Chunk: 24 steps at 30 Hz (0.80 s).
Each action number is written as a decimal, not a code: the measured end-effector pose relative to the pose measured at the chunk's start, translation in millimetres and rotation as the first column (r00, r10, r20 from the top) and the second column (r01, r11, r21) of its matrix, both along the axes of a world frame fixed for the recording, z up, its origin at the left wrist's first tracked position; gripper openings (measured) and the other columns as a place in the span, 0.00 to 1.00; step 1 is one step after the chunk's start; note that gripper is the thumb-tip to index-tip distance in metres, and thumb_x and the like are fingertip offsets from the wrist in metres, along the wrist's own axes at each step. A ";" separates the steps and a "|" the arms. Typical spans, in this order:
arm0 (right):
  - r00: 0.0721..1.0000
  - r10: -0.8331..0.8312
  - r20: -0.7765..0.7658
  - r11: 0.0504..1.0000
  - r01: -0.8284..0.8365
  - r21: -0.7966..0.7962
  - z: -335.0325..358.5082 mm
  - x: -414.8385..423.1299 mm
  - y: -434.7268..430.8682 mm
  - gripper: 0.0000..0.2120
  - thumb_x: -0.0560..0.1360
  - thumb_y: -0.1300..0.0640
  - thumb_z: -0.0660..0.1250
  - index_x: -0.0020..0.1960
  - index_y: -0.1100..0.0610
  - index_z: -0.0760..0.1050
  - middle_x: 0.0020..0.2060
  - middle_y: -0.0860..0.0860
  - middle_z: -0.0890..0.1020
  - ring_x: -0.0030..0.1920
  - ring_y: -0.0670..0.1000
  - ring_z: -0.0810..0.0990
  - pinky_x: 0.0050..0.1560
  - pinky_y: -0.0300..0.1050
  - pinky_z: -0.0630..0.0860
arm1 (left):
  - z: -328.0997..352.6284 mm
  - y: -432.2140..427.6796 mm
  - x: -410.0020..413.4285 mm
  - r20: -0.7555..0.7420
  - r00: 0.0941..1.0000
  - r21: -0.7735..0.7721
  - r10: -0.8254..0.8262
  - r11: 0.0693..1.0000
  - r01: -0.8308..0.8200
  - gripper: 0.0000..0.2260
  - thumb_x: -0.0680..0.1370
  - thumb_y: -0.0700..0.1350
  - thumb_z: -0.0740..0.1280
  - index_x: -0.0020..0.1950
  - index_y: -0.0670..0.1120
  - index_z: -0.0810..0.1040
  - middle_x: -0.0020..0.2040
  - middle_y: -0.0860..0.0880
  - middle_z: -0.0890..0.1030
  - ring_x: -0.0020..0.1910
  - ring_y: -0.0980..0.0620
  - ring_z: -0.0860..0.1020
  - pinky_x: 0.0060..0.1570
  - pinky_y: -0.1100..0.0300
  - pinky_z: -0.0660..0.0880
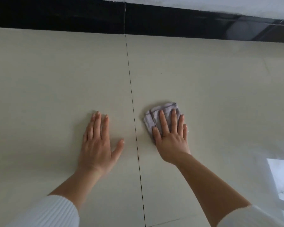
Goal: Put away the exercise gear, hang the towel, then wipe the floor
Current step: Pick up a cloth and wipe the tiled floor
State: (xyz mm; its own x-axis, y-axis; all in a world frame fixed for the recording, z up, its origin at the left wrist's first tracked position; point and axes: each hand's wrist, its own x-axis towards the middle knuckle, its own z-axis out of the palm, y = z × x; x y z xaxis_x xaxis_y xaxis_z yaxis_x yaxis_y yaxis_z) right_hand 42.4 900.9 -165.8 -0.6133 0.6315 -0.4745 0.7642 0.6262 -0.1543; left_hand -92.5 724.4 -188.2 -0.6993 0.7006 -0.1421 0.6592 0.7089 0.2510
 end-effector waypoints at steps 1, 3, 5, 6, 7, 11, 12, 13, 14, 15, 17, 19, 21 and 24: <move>0.998 -0.062 -0.019 0.998 0.063 0.009 -3.0 -15.4 14.7 0.28 0.80 0.39 0.41 0.74 0.41 0.29 0.75 0.53 0.30 0.75 0.58 0.30 0.73 0.53 0.32 | -1.2 -0.4 -0.3 -0.002 1.000 0.012 0.002 1.000 -0.002 0.37 0.74 0.63 0.53 0.75 0.39 0.57 0.76 0.38 0.57 0.75 0.42 0.54 0.71 0.52 0.50; 0.987 -0.154 -0.047 0.988 0.155 0.021 -9.3 -43.9 42.7 0.29 0.80 0.39 0.42 0.76 0.43 0.34 0.76 0.54 0.34 0.75 0.59 0.32 0.73 0.54 0.33 | -2.1 -0.8 -1.0 -0.003 1.000 0.034 0.000 0.999 0.000 0.37 0.74 0.63 0.54 0.75 0.39 0.57 0.76 0.38 0.56 0.75 0.42 0.54 0.71 0.52 0.50; 0.978 -0.196 -0.063 0.978 0.200 0.054 -13.4 -67.5 67.0 0.29 0.80 0.39 0.44 0.77 0.44 0.37 0.77 0.55 0.36 0.76 0.60 0.33 0.74 0.55 0.34 | -3.2 -0.7 -0.5 -0.011 1.000 0.035 -0.004 0.999 0.004 0.37 0.74 0.63 0.54 0.75 0.39 0.57 0.76 0.39 0.56 0.75 0.42 0.54 0.71 0.52 0.51; 0.976 -0.202 -0.076 0.976 0.207 0.066 -14.8 -79.3 77.5 0.29 0.80 0.39 0.44 0.77 0.44 0.38 0.77 0.55 0.36 0.76 0.60 0.34 0.74 0.55 0.34 | -3.6 -1.1 -0.3 -0.014 1.000 0.033 0.000 0.999 0.000 0.37 0.74 0.63 0.54 0.75 0.40 0.57 0.76 0.39 0.56 0.75 0.42 0.54 0.72 0.51 0.52; 0.976 -0.201 -0.087 0.976 0.207 0.072 -15.7 -90.1 86.1 0.29 0.80 0.39 0.44 0.78 0.44 0.39 0.77 0.55 0.37 0.76 0.60 0.34 0.74 0.55 0.35 | -4.0 -1.5 -0.4 -0.016 1.000 0.032 0.004 0.999 -0.004 0.37 0.74 0.63 0.54 0.75 0.40 0.57 0.76 0.39 0.56 0.75 0.42 0.54 0.72 0.51 0.53; 0.987 -0.121 -0.102 0.983 0.133 0.124 -17.6 -111.8 109.2 0.28 0.81 0.40 0.43 0.78 0.44 0.39 0.77 0.55 0.38 0.76 0.60 0.35 0.74 0.55 0.35 | -5.1 -1.6 -0.3 -0.019 1.000 0.058 0.008 0.998 -0.007 0.36 0.74 0.63 0.54 0.75 0.40 0.58 0.76 0.40 0.57 0.75 0.42 0.55 0.71 0.52 0.53; 0.990 -0.086 -0.109 0.986 0.101 0.131 -16.1 -115.2 111.5 0.28 0.81 0.40 0.43 0.78 0.44 0.39 0.78 0.54 0.39 0.76 0.60 0.35 0.74 0.56 0.35 | -4.8 -1.8 -0.3 -0.020 1.000 0.062 0.012 0.998 -0.011 0.36 0.74 0.63 0.54 0.75 0.40 0.59 0.76 0.40 0.57 0.75 0.43 0.56 0.71 0.52 0.53; 0.993 -0.032 -0.112 0.990 0.046 0.130 -14.1 -118.0 111.7 0.27 0.81 0.41 0.43 0.78 0.43 0.40 0.78 0.54 0.39 0.76 0.60 0.35 0.74 0.56 0.35 | -4.7 -1.6 -0.4 -0.022 1.000 0.065 0.012 0.998 -0.011 0.36 0.74 0.63 0.55 0.75 0.40 0.59 0.76 0.40 0.58 0.75 0.43 0.56 0.71 0.52 0.53; 0.993 0.049 -0.106 0.992 -0.036 0.124 -11.8 -120.4 109.0 0.27 0.81 0.42 0.43 0.78 0.43 0.40 0.78 0.53 0.39 0.76 0.61 0.35 0.74 0.57 0.36 | -4.7 -1.2 -0.4 -0.023 1.000 0.064 0.010 0.998 -0.009 0.36 0.74 0.63 0.55 0.75 0.40 0.59 0.76 0.40 0.58 0.75 0.43 0.56 0.71 0.52 0.53; 0.984 0.149 -0.096 0.983 -0.137 0.121 -9.7 -121.9 102.5 0.27 0.81 0.42 0.43 0.78 0.43 0.40 0.78 0.53 0.39 0.76 0.61 0.35 0.74 0.57 0.36 | -5.0 -0.6 -0.6 -0.021 1.000 0.061 0.007 0.998 -0.006 0.36 0.74 0.63 0.55 0.75 0.40 0.59 0.76 0.40 0.58 0.75 0.43 0.56 0.71 0.52 0.54; 0.933 0.349 -0.085 0.932 -0.336 0.132 -9.9 -119.3 76.1 0.26 0.81 0.43 0.43 0.78 0.43 0.41 0.78 0.54 0.39 0.76 0.63 0.36 0.74 0.58 0.39 | -5.2 -1.0 -0.5 -0.016 1.000 0.051 0.005 0.999 -0.005 0.37 0.74 0.63 0.55 0.75 0.41 0.59 0.76 0.40 0.58 0.75 0.43 0.56 0.71 0.51 0.55; 0.858 0.499 -0.127 0.865 -0.482 0.139 -9.8 -108.9 41.9 0.27 0.80 0.42 0.40 0.78 0.43 0.43 0.78 0.53 0.41 0.76 0.63 0.36 0.75 0.58 0.38 | -2.9 -1.7 -0.1 -0.006 1.000 0.046 0.014 0.999 -0.014 0.37 0.73 0.63 0.55 0.74 0.41 0.60 0.76 0.40 0.58 0.75 0.43 0.56 0.71 0.51 0.55; 0.762 0.629 -0.152 0.777 -0.619 0.113 -9.2 -94.6 19.3 0.26 0.80 0.42 0.40 0.77 0.43 0.43 0.78 0.51 0.42 0.76 0.61 0.35 0.74 0.55 0.34 | -1.1 -1.3 0.0 0.005 1.000 0.041 0.021 0.999 -0.021 0.37 0.73 0.64 0.55 0.74 0.40 0.61 0.75 0.40 0.59 0.75 0.44 0.56 0.71 0.52 0.54; 0.633 0.765 -0.115 0.643 -0.752 0.144 -9.5 -79.5 25.7 0.27 0.79 0.41 0.40 0.77 0.43 0.39 0.78 0.48 0.42 0.76 0.56 0.35 0.75 0.52 0.36 | -1.1 -1.6 -0.8 0.004 1.000 0.024 0.019 1.000 -0.019 0.37 0.73 0.65 0.54 0.73 0.40 0.62 0.75 0.40 0.59 0.75 0.44 0.56 0.71 0.53 0.53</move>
